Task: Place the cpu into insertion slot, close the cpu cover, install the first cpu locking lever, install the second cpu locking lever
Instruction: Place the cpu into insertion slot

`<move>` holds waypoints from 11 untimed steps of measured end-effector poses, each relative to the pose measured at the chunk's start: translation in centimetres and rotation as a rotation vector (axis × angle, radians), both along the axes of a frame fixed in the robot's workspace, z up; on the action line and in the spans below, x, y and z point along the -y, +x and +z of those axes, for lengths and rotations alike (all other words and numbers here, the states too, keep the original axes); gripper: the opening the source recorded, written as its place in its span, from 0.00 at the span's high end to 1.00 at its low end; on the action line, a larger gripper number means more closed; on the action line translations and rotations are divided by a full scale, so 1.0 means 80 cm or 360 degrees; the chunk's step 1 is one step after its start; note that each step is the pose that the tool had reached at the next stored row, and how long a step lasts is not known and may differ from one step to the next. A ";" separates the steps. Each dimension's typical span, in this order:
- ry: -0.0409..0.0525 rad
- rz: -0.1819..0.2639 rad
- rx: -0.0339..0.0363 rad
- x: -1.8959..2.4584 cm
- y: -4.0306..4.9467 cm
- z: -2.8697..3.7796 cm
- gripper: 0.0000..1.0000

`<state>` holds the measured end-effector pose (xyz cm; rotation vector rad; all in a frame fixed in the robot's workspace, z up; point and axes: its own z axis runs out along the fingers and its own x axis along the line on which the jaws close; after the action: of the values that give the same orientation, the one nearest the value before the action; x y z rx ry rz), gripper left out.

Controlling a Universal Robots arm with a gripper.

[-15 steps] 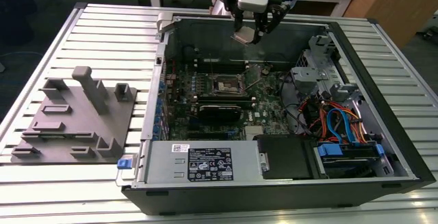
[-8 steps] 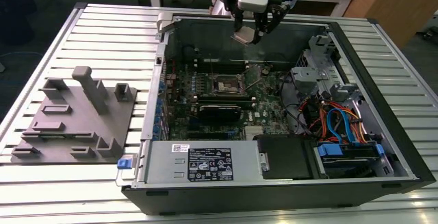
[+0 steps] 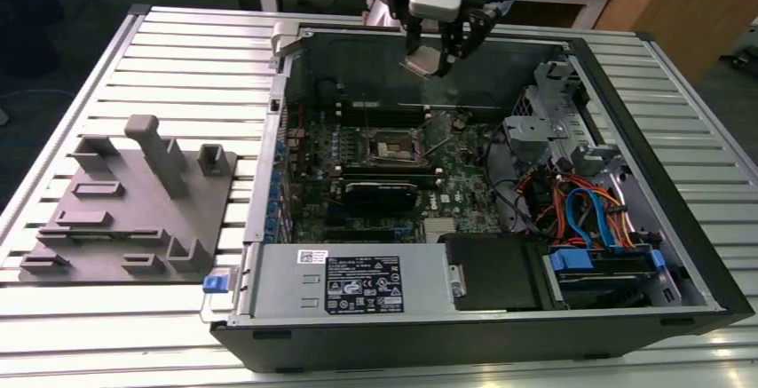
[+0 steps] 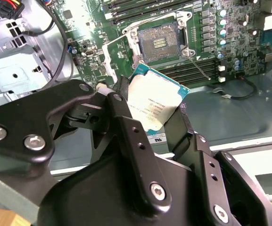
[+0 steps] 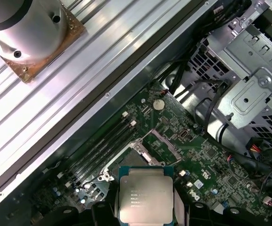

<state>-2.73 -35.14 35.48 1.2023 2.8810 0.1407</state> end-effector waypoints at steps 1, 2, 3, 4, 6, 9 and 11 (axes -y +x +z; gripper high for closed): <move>0.0000 -0.0015 0.0000 0.0000 0.000 -0.0002 0.46; 0.0000 -0.0032 0.0000 0.0000 0.000 -0.0004 0.46; 0.0000 -0.0053 0.0000 -0.0001 -0.001 -0.0007 0.46; 0.0000 -0.0073 0.0000 -0.0001 -0.001 -0.0010 0.46; 0.0000 -0.0122 0.0000 -0.0001 -0.001 -0.0017 0.46; 0.0000 -0.0196 0.0000 0.0000 -0.001 -0.0029 0.46; 0.0000 -0.0246 0.0000 0.0000 -0.002 -0.0035 0.46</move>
<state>-2.85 -35.14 35.20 1.4177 2.7738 0.1379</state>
